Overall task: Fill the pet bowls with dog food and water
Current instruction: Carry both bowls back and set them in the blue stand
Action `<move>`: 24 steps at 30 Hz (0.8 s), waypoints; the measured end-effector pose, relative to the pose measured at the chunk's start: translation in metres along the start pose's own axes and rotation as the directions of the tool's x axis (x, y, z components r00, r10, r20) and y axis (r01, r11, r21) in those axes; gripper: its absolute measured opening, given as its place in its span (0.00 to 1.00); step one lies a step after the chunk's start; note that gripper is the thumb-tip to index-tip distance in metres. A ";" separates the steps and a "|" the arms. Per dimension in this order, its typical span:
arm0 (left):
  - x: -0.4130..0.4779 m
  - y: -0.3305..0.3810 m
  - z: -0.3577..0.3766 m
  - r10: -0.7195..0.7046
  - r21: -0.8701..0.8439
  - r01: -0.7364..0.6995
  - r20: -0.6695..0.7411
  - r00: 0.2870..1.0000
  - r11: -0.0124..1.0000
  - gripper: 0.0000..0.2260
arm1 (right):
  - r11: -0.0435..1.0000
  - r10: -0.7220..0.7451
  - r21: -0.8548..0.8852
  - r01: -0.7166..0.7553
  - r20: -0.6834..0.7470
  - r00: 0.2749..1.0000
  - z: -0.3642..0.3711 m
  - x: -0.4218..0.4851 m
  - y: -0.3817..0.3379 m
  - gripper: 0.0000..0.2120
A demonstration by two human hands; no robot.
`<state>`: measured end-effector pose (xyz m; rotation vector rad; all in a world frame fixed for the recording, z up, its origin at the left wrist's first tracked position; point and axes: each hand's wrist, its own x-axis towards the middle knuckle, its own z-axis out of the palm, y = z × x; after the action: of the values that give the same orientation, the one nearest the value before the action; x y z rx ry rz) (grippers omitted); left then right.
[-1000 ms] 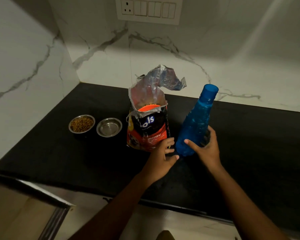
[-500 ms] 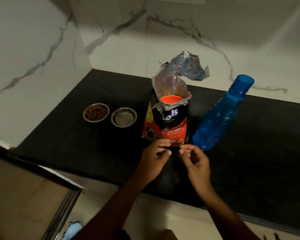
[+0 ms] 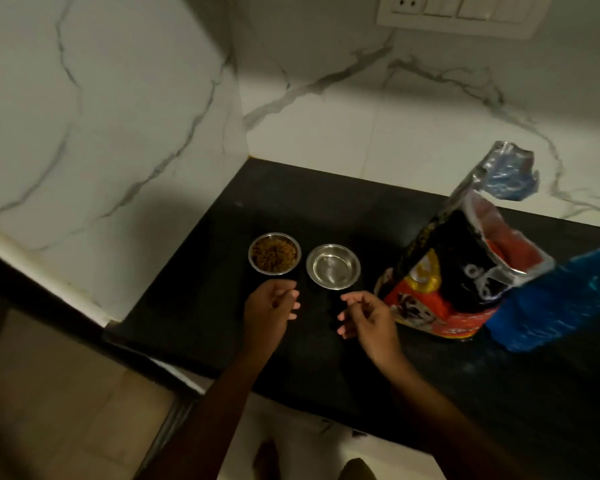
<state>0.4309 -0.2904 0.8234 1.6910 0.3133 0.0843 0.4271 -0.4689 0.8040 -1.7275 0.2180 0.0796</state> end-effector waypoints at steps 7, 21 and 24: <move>0.075 -0.019 -0.055 -0.174 -0.052 0.167 -0.233 0.957 0.985 0.14 | 0.977 0.169 -0.078 -0.199 -0.291 0.942 0.037 0.033 -0.003 0.13; 0.133 -0.018 -0.048 -0.288 -0.012 0.288 0.020 0.957 0.957 0.14 | 0.906 0.244 -0.259 -0.334 -0.325 0.914 0.041 0.079 -0.016 0.16; 0.137 -0.017 -0.046 -0.297 0.004 0.297 0.027 0.955 0.955 0.14 | 0.892 0.178 -0.340 -0.297 -0.341 0.923 0.039 0.081 -0.013 0.14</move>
<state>0.5486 -0.2093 0.7965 1.6256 0.5432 -0.1616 0.5116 -0.4362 0.7960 -2.0977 0.6841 0.0415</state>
